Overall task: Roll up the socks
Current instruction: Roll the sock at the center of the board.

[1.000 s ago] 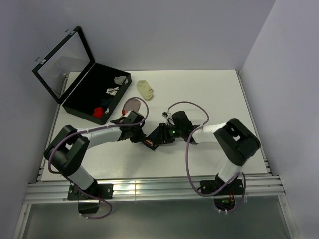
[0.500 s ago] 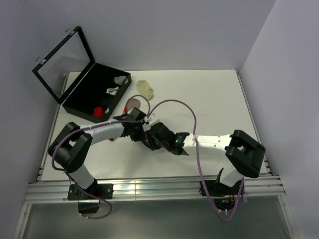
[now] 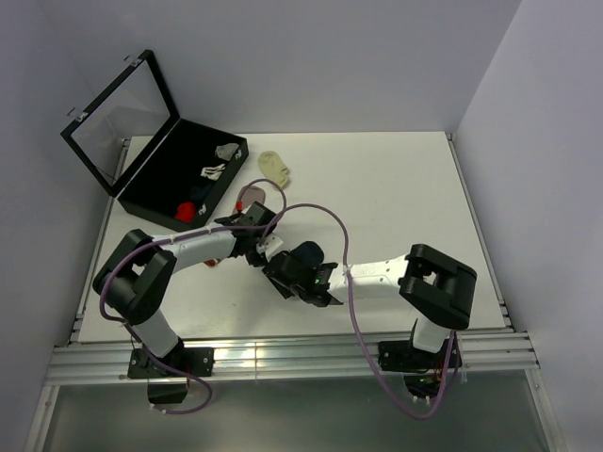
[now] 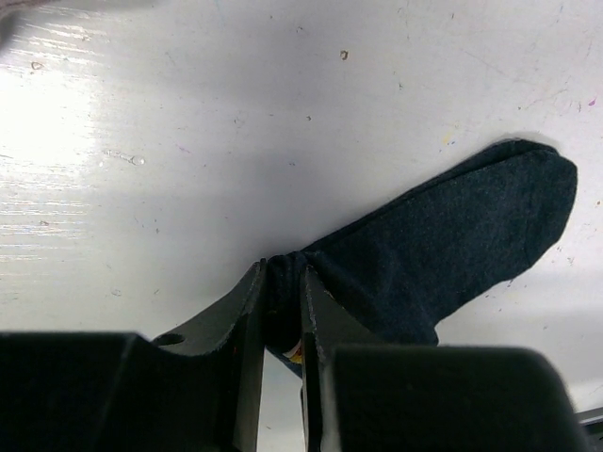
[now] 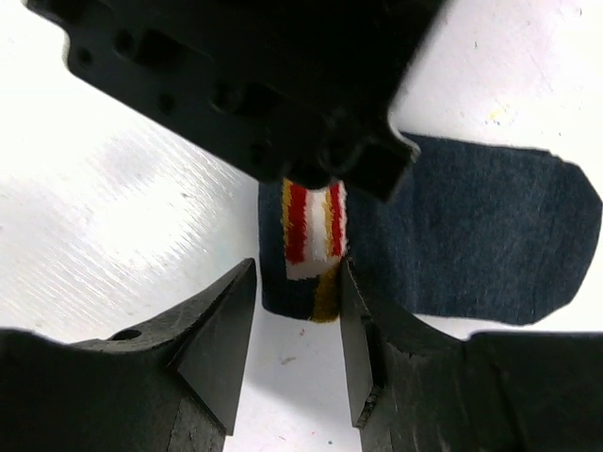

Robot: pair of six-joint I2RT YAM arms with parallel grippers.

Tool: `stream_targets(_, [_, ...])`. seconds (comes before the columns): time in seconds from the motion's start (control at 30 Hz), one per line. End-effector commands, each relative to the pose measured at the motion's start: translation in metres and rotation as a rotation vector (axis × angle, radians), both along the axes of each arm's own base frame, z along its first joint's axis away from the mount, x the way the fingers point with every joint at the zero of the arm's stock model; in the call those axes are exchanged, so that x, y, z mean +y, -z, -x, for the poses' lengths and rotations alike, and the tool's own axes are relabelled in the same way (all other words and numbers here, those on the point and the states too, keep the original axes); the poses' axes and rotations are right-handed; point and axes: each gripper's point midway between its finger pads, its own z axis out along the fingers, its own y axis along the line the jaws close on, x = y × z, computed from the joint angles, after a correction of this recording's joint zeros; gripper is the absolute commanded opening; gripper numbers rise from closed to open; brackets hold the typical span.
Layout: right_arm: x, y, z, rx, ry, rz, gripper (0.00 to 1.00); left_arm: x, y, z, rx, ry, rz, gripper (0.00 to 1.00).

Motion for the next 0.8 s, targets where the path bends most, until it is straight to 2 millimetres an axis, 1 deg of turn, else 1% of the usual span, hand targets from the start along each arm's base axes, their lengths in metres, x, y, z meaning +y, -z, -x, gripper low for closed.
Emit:
stream_targets(0.0, [0.007, -0.021, -0.005, -0.060, -0.006, -0.065, 0.48, 0.007, 0.014, 0.011, 0.036, 0.028, -0.066, 0.09])
stream_targets(0.13, [0.007, -0.017, -0.008, -0.076, -0.012, -0.036, 0.47, 0.006, 0.013, 0.009, 0.033, 0.028, -0.065, 0.08])
stream_targets(0.3, [0.013, -0.016, -0.008, -0.098, -0.015, -0.026, 0.47, 0.004, 0.012, 0.011, 0.041, 0.026, -0.052, 0.08])
stream_targets(0.37, [0.014, -0.009, -0.007, -0.098, -0.015, -0.008, 0.46, 0.005, 0.014, 0.013, 0.052, 0.018, -0.054, 0.08])
stream_targets(0.47, [0.011, 0.005, -0.002, -0.083, -0.014, 0.018, 0.36, 0.007, 0.014, 0.016, 0.061, 0.006, -0.054, 0.09])
stream_targets(0.5, [0.011, 0.006, -0.002, -0.079, -0.010, 0.010, 0.29, 0.009, 0.014, 0.016, 0.060, -0.001, -0.058, 0.09])
stream_targets(0.53, [0.011, 0.009, 0.001, -0.064, -0.002, -0.004, 0.25, 0.010, 0.014, 0.016, 0.064, -0.015, -0.059, 0.09])
stream_targets(0.57, [0.005, 0.015, 0.003, -0.055, 0.007, 0.000, 0.19, 0.012, 0.014, 0.017, 0.065, -0.024, -0.058, 0.09])
stream_targets(0.6, [0.003, 0.017, 0.004, -0.044, 0.025, -0.012, 0.08, 0.014, 0.014, 0.018, 0.066, -0.035, -0.057, 0.09])
stream_targets(0.63, [0.002, 0.016, 0.006, -0.038, 0.030, -0.026, 0.03, 0.016, 0.014, 0.018, 0.068, -0.056, -0.052, 0.10])
stream_targets(0.67, [-0.006, 0.024, 0.010, -0.020, 0.034, -0.021, 0.00, 0.019, 0.013, 0.020, 0.069, -0.069, -0.048, 0.11])
stream_targets(0.7, [-0.002, 0.021, 0.015, 0.008, 0.033, -0.069, 0.00, 0.021, 0.013, 0.019, 0.070, -0.096, -0.036, 0.11])
stream_targets(0.73, [-0.010, 0.030, 0.019, 0.039, 0.038, -0.071, 0.00, 0.021, 0.007, 0.018, 0.060, -0.108, -0.015, 0.13])
stream_targets(0.77, [-0.009, 0.030, 0.021, 0.058, 0.038, -0.101, 0.00, 0.027, 0.009, 0.020, 0.065, -0.128, -0.012, 0.15])
